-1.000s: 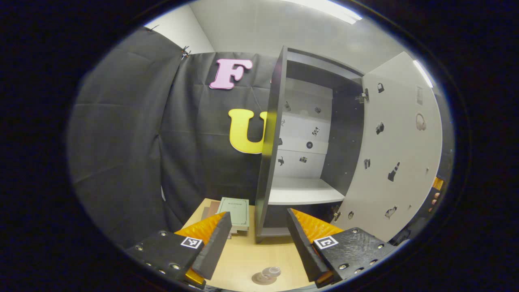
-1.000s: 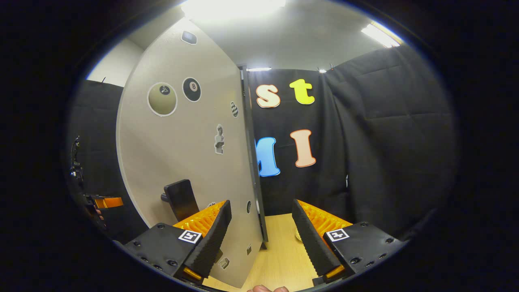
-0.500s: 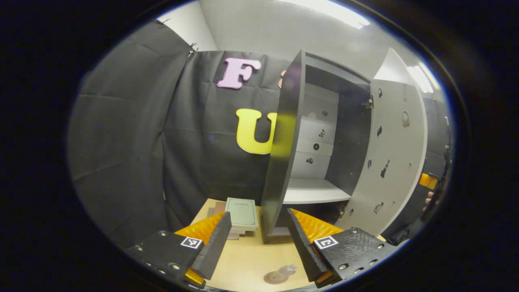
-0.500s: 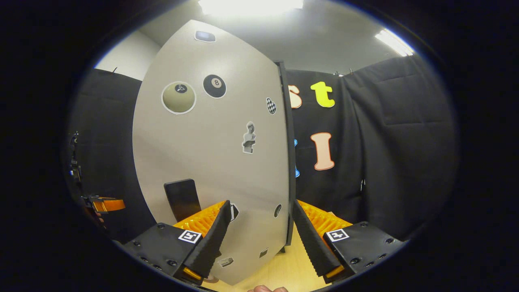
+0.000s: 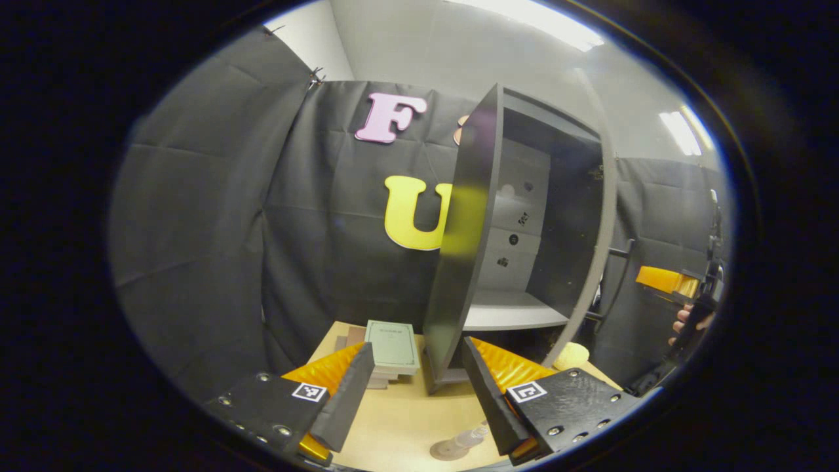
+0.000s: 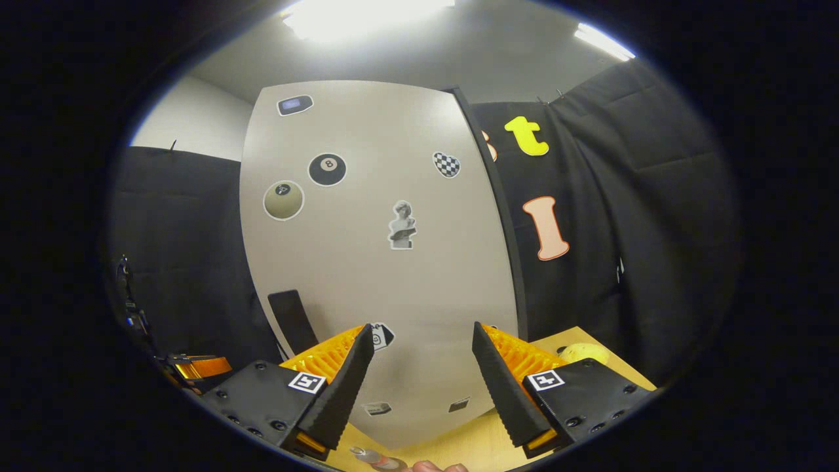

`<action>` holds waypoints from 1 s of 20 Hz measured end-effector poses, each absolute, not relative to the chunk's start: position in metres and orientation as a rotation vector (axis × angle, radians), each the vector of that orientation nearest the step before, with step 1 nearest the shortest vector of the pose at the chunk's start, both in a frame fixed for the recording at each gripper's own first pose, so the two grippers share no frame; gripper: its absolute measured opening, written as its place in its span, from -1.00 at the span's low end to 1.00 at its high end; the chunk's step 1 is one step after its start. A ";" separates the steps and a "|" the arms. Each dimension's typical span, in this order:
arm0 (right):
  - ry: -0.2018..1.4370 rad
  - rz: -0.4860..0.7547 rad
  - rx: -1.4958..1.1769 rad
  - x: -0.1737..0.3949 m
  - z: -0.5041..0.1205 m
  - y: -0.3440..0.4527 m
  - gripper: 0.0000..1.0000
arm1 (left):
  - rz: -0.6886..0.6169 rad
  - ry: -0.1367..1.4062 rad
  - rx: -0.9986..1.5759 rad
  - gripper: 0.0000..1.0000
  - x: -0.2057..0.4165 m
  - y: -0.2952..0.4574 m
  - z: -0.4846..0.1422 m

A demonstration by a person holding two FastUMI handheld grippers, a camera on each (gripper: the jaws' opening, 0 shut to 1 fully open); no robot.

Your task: Open the cabinet door with the right hand, grasp the bottle in the cabinet with the left hand and place it on the coaster, then close the cabinet door with the right hand.

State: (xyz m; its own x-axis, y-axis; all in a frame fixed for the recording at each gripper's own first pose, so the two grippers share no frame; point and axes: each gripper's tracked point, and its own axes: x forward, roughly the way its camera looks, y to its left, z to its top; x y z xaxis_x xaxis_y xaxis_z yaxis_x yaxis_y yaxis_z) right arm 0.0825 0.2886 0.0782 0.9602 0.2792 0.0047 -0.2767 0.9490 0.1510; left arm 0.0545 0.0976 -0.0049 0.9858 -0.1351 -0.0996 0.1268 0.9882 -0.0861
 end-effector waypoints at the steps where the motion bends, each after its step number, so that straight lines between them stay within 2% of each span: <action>1: 0.036 0.274 0.131 0.081 0.071 0.280 0.92 | -0.123 0.120 -0.080 0.63 0.058 0.095 -0.012; 8: 0.067 0.145 0.079 0.073 0.057 0.181 0.94 | -0.107 0.118 -0.059 0.73 0.041 0.040 -0.015; 10: 0.072 0.132 0.098 0.071 0.057 0.152 0.94 | -0.096 0.088 -0.057 0.69 0.035 0.020 -0.003; 12: 0.069 0.131 0.117 0.074 0.059 0.123 0.94 | -0.082 0.057 -0.036 0.63 0.030 -0.002 0.009; 20: 0.062 0.165 0.116 0.090 0.060 0.029 0.94 | 0.036 0.060 -0.005 0.63 0.007 -0.078 0.008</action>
